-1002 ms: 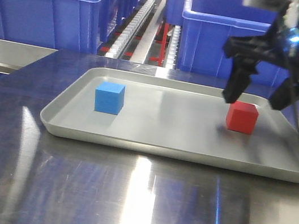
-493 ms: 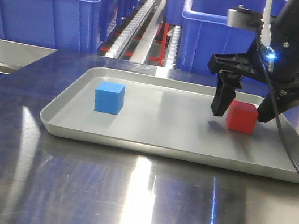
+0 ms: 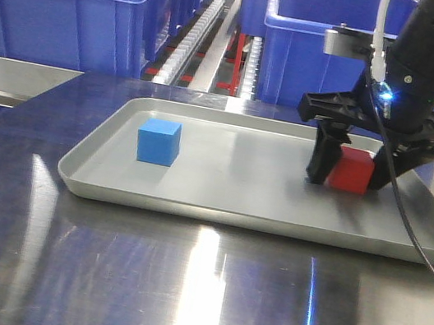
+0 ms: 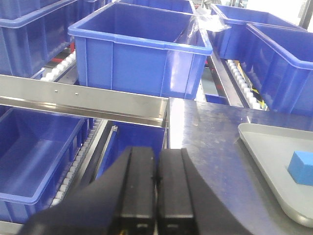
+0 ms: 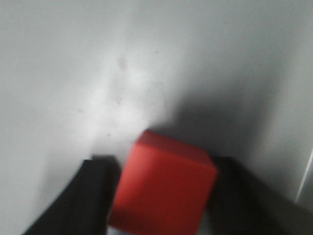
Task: Sort and place red and blue blocks on shelf
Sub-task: 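Lift the red cube off the tray with the right gripper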
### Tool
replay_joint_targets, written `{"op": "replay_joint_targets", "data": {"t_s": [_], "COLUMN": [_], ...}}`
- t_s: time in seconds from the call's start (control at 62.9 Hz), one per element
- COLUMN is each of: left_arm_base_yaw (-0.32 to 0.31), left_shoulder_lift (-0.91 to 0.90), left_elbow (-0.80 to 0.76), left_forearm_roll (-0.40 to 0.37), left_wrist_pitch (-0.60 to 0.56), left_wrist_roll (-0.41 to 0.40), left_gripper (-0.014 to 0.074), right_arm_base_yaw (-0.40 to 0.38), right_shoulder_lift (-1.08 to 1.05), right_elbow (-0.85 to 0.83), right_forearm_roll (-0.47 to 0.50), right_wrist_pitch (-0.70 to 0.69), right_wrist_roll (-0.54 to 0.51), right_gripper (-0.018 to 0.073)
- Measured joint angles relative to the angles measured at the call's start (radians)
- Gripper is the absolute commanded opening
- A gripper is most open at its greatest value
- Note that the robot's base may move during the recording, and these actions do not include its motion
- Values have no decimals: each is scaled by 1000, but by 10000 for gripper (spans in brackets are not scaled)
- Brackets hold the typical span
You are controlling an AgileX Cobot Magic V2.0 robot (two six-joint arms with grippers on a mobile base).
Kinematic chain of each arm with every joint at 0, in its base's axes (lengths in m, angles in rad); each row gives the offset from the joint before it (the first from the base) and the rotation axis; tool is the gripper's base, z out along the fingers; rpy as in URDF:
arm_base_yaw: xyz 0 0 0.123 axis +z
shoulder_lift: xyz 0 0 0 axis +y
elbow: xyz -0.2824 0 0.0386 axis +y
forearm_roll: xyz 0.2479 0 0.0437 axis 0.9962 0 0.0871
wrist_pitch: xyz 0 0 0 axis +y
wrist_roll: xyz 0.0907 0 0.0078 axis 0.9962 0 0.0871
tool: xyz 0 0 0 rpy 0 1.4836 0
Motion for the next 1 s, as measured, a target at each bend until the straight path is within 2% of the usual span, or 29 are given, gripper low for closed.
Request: {"op": "replay_joint_targets", "data": {"t_s": [0.111, 0.175, 0.398, 0.62, 0.843, 1.002], "left_arm_base_yaw": [0, 0, 0, 0, 0, 0], "left_shoulder_lift": [0, 0, 0, 0, 0, 0], "left_elbow": [0, 0, 0, 0, 0, 0], "left_forearm_roll": [0, 0, 0, 0, 0, 0], "left_wrist_pitch": [0, 0, 0, 0, 0, 0], "left_wrist_roll": [0, 0, 0, 0, 0, 0], "left_gripper": [134, 134, 134, 134, 134, 134], "right_arm_base_yaw": [0, 0, 0, 0, -17, -104], "right_shoulder_lift": [0, 0, -76, -240, -481, -665], "right_elbow": [-5, -15, -69, -66, 63, 233], "right_forearm_roll": [0, 0, 0, -11, -74, -79], "right_wrist_pitch": [5, 20, 37, -39, -175, -257], "right_wrist_roll": [0, 0, 0, 0, 0, 0], "right_gripper": [37, 60, 55, 55, 55, 55]}}
